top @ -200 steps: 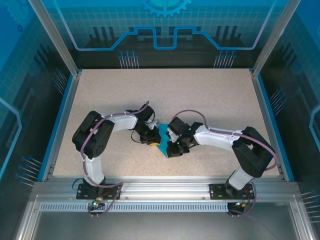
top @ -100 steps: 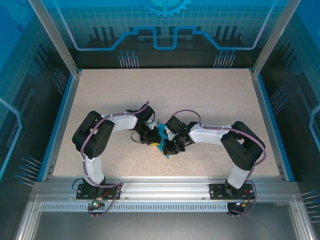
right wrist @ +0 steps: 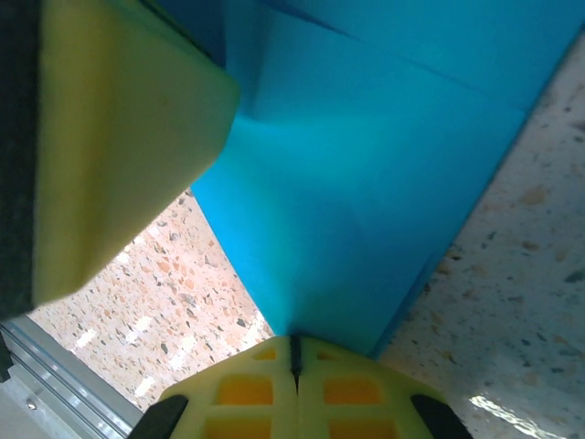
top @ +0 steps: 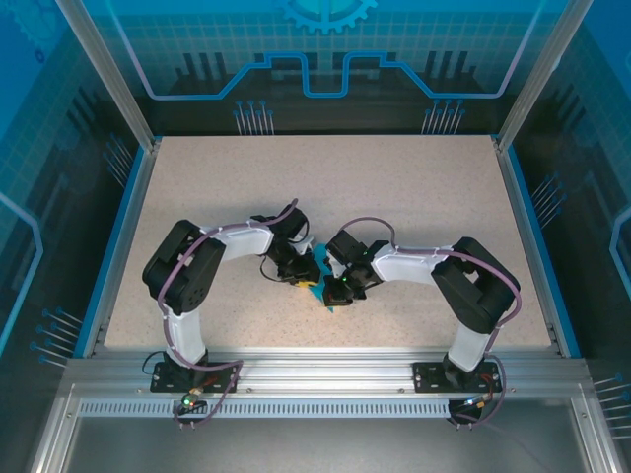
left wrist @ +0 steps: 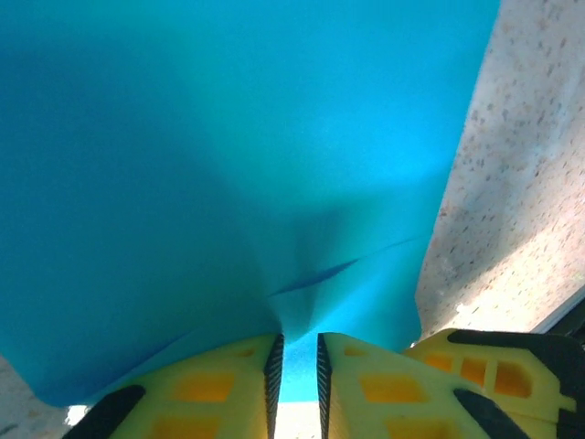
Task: Fold a paper plane with a square sheet of paper (fold left side to right side)
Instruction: Third fold the triangle at the center of the table.
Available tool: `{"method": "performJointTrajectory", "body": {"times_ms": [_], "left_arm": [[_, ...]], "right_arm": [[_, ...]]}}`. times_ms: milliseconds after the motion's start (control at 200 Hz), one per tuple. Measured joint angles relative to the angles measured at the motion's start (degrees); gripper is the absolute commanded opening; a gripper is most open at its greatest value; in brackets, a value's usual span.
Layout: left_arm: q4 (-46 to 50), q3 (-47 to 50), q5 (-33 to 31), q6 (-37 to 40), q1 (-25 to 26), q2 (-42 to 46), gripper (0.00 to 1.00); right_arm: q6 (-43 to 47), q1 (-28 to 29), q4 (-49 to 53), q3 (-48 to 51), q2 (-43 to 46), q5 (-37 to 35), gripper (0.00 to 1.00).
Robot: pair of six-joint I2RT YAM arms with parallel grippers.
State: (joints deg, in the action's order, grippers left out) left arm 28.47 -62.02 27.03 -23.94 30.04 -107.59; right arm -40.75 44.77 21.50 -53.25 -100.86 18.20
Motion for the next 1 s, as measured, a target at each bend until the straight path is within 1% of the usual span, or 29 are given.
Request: {"method": "performJointTrajectory", "body": {"times_ms": [55,130,265,420,485,625,795,1000], "left_arm": [[0.61,0.0,-1.57,0.44,0.13,1.07,0.36],[1.38,0.02,-3.43,0.24,0.07,3.15,0.37],[1.14,1.11,-4.81,0.39,0.0,8.81,0.25],[-1.53,6.82,-3.02,-0.42,0.02,13.99,0.15],[-3.19,9.46,-1.57,-0.85,0.13,14.16,0.12],[-6.51,13.77,1.53,-2.23,1.16,13.94,0.11],[-11.23,14.08,4.31,-3.23,3.06,12.59,0.08],[-14.4,14.08,5.66,-4.26,4.0,9.05,0.06]], "right_arm": [[0.02,-0.09,0.0,0.02,0.02,0.07,0.03],[0.02,-0.11,-0.15,0.22,0.04,0.11,0.03],[0.02,-0.11,-0.74,1.25,0.74,0.28,0.03],[0.02,-0.11,-0.85,1.33,0.79,0.31,0.02],[0.02,-0.11,-0.85,1.33,0.79,0.31,0.02],[0.02,-0.11,-0.85,1.33,0.76,0.31,0.01],[0.02,-0.11,-0.83,1.25,0.68,0.35,0.0],[0.02,-0.11,-0.76,1.14,0.55,0.48,0.0]]}}
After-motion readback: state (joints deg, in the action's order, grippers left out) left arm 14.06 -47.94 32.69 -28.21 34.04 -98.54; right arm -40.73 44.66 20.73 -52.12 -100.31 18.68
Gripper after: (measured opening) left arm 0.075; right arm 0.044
